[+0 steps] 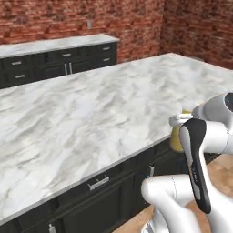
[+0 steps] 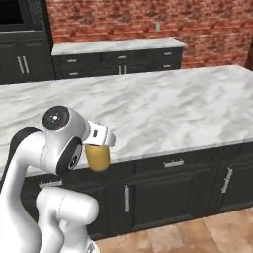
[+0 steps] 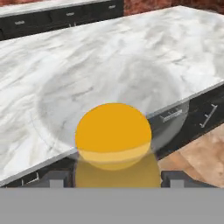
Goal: Place the pitcher and cup on the dining counter for serving.
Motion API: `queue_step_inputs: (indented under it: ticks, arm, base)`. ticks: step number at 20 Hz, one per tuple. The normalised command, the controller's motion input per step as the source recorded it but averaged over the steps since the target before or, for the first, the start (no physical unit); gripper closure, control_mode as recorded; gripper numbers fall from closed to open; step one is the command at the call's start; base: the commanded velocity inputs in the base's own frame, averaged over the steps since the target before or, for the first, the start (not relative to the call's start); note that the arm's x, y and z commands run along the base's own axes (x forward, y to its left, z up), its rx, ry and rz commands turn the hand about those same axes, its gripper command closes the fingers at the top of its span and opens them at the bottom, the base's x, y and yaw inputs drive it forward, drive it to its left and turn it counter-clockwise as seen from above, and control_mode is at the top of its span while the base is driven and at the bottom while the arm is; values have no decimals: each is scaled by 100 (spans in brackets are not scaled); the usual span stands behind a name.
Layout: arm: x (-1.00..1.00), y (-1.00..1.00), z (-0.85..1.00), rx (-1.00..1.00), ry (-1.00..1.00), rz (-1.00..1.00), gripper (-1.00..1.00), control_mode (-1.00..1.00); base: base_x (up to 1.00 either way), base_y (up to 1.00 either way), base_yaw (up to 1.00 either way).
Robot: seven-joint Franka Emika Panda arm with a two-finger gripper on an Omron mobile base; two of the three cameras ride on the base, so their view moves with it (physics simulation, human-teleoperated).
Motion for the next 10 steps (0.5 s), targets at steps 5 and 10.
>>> queue_step_inputs:
  ticks: [5,10]
  arm:
    - [0,0,0,0,0,0,100,100]
    - [80,0,-20,0,0,43,100,-100]
  base:
    - [100,-26,68]
    - [20,0,12]
